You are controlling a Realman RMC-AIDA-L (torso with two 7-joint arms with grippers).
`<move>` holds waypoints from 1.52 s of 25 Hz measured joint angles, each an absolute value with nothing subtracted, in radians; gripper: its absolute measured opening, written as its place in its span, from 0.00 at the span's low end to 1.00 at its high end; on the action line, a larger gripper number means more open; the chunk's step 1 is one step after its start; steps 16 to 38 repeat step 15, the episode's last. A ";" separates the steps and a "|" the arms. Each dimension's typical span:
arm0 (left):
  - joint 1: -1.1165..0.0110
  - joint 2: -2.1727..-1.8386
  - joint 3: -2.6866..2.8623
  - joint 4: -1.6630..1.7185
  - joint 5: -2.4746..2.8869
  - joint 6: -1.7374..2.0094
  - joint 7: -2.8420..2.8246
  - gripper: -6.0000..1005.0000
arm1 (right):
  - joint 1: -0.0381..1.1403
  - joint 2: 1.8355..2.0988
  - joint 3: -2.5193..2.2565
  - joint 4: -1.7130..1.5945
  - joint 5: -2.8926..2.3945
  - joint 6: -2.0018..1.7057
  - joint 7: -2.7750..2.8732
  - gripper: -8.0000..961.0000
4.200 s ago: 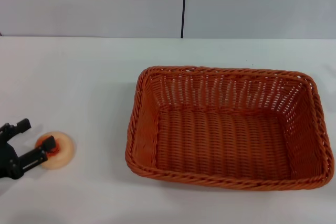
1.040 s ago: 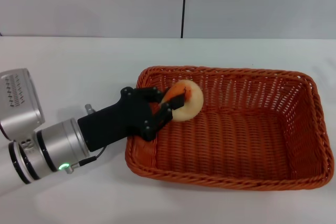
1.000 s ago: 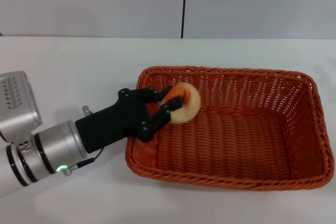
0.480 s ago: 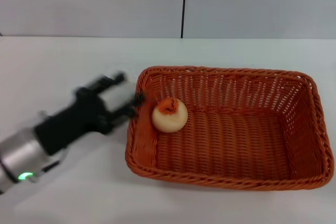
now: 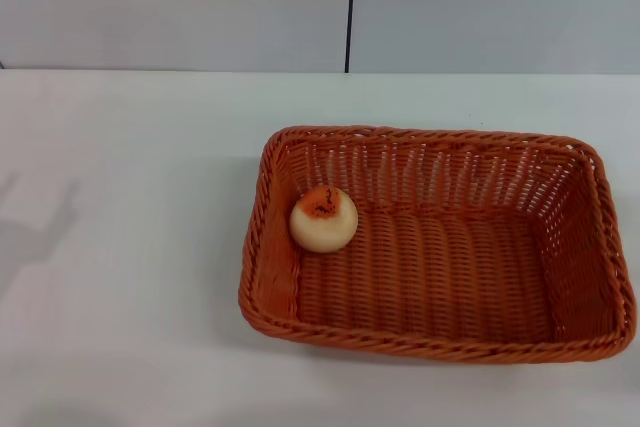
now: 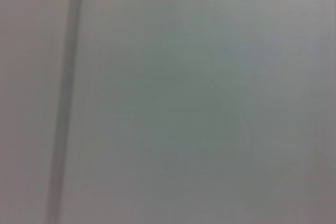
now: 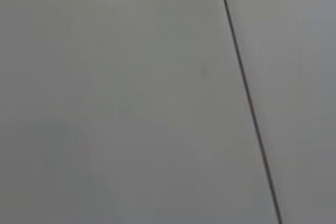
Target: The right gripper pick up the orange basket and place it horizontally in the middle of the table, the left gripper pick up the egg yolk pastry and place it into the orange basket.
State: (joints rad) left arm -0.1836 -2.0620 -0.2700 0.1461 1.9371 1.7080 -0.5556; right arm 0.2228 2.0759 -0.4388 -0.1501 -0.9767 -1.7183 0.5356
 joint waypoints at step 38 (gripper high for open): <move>-0.101 -2.066 -0.413 0.091 1.936 1.677 -0.435 0.80 | 0.264 2.077 -0.302 0.014 -0.977 -1.634 0.448 0.68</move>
